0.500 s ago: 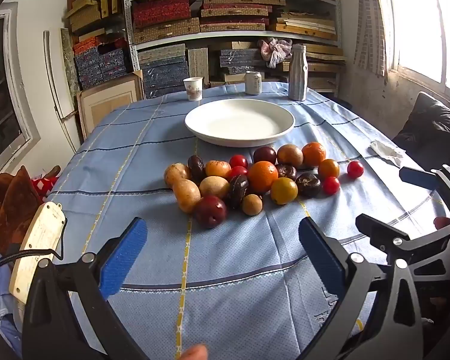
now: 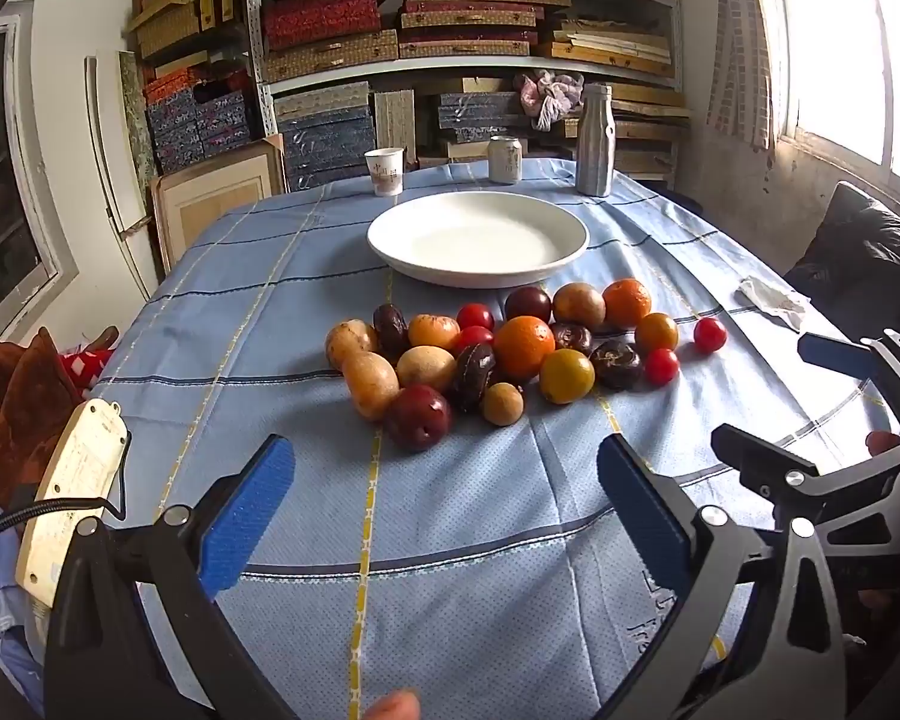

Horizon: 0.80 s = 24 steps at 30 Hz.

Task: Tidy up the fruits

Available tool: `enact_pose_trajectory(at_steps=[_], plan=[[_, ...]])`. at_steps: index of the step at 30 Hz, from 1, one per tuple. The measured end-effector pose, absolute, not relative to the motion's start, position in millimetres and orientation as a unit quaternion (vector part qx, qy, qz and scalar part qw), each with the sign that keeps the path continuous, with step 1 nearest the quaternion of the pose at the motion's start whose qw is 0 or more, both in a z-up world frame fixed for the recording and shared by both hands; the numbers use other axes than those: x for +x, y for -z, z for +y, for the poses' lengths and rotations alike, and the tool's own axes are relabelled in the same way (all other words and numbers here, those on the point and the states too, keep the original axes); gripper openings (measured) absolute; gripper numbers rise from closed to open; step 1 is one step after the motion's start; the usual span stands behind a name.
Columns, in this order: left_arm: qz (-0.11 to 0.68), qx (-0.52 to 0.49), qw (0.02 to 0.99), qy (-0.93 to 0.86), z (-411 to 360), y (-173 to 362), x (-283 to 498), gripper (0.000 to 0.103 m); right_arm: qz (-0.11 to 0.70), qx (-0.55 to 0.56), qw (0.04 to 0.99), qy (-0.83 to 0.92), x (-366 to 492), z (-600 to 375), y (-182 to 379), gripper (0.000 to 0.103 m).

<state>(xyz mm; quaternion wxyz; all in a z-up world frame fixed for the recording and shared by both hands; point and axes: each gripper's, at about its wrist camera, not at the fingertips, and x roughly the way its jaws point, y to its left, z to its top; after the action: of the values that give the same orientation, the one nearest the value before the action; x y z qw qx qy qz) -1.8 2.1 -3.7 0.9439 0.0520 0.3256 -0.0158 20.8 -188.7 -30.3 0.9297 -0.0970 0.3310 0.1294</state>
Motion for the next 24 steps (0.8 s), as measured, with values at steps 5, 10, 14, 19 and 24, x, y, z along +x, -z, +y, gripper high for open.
enact_pose_trajectory(at_steps=[5, 10, 14, 19, 24], plan=[[0.336, 0.042, 0.941, 0.022, 4, 3, 2, 0.099, 0.332, -0.101, 0.93, -0.123, 23, -190, 31, 0.1], [0.342, 0.029, 0.939, 0.016, 11, 4, 6, 0.099, 0.33, -0.101, 0.931, -0.121, 20, -192, 30, 0.1], [0.346, 0.025, 0.938, 0.008, 17, 5, 9, 0.099, 0.333, -0.097, 0.93, -0.117, 22, -195, 30, 0.1], [0.351, 0.019, 0.936, 0.002, 21, 9, 12, 0.099, 0.336, -0.088, 0.93, -0.122, 23, -198, 30, 0.1], [0.354, 0.013, 0.935, 0.001, 20, 10, 14, 0.099, 0.339, -0.048, 0.932, -0.114, 27, -203, 27, 0.1]])
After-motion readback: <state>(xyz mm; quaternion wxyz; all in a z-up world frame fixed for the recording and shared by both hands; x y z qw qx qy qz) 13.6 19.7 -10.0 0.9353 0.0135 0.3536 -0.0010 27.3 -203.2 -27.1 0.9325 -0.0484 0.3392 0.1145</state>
